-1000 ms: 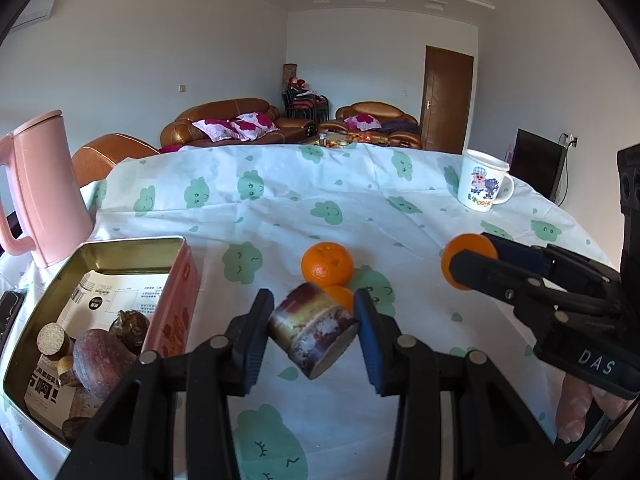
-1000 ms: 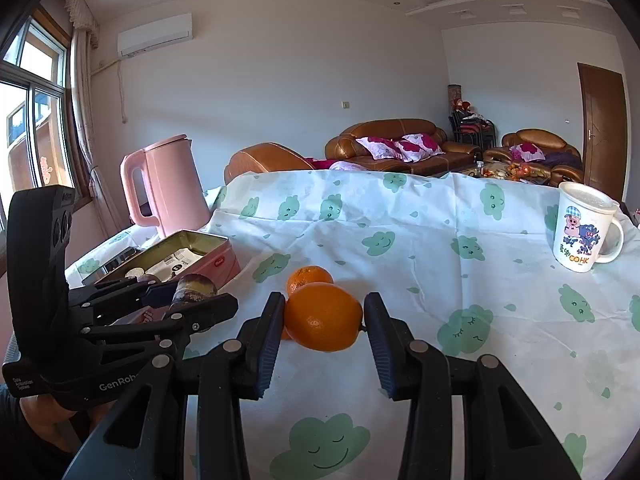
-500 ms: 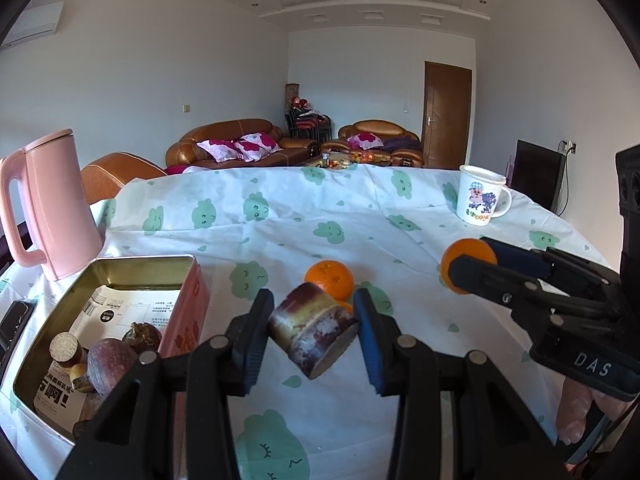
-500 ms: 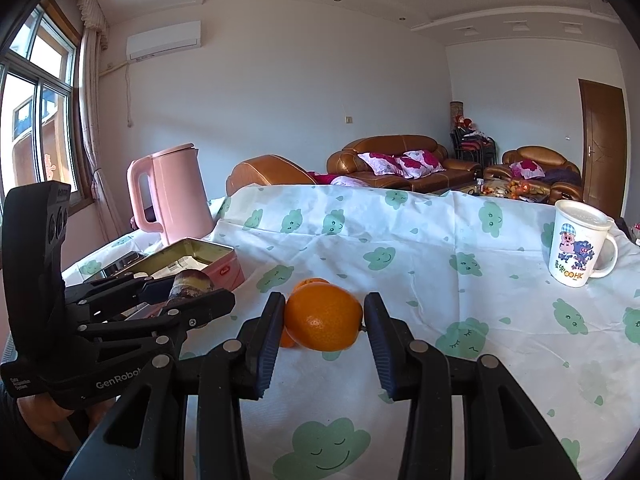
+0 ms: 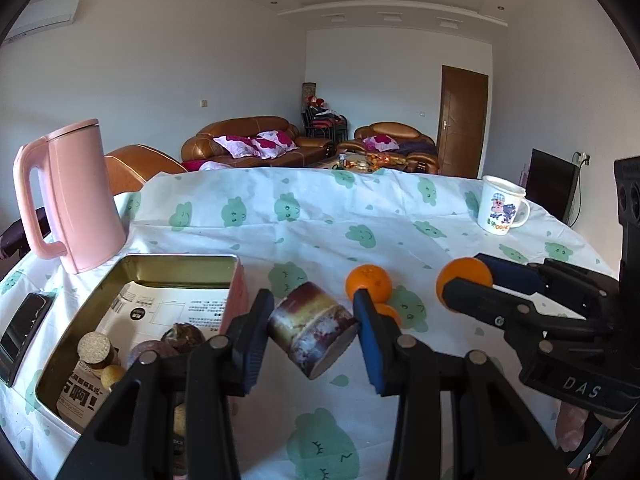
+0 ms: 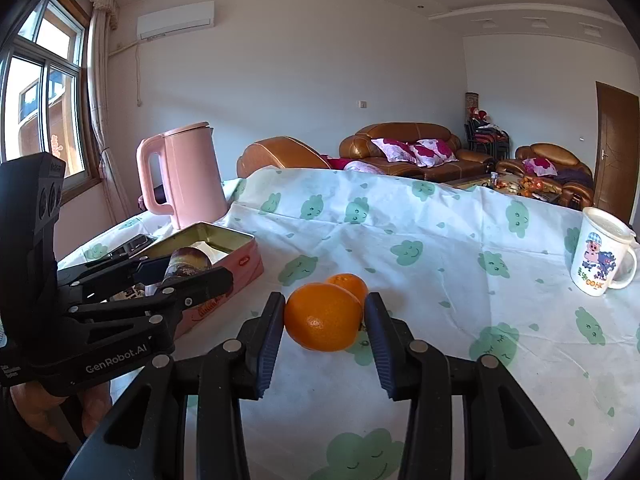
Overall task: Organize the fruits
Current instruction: 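Carry the held orange and cake slice over the pink tin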
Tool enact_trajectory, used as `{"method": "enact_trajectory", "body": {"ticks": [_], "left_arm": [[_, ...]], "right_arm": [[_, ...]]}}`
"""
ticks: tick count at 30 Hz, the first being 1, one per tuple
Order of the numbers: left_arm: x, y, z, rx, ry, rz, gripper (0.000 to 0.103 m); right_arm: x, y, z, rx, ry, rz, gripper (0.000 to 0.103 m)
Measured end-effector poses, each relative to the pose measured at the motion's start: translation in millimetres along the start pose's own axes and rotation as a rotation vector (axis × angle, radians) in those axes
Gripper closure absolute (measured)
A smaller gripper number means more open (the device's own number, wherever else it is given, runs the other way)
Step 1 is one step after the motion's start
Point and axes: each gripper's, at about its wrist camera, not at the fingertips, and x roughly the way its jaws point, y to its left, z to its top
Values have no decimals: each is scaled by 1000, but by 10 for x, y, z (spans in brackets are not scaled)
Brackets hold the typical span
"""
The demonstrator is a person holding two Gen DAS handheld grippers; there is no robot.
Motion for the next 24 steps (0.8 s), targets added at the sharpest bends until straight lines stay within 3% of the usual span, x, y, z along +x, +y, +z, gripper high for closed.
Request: {"method": "enact_trajectory", "body": {"ticks": [9, 15, 24], "left_arm": [[-39, 425, 21, -48, 17, 63, 60], [-126, 931, 9, -107, 34, 142, 60], [-161, 1512, -150, -193, 86, 221, 60]], "right_arm": [[220, 408, 297, -58, 7, 82, 60], [412, 788, 434, -112, 25, 150, 60], [784, 1448, 272, -192, 127, 270, 60]]}}
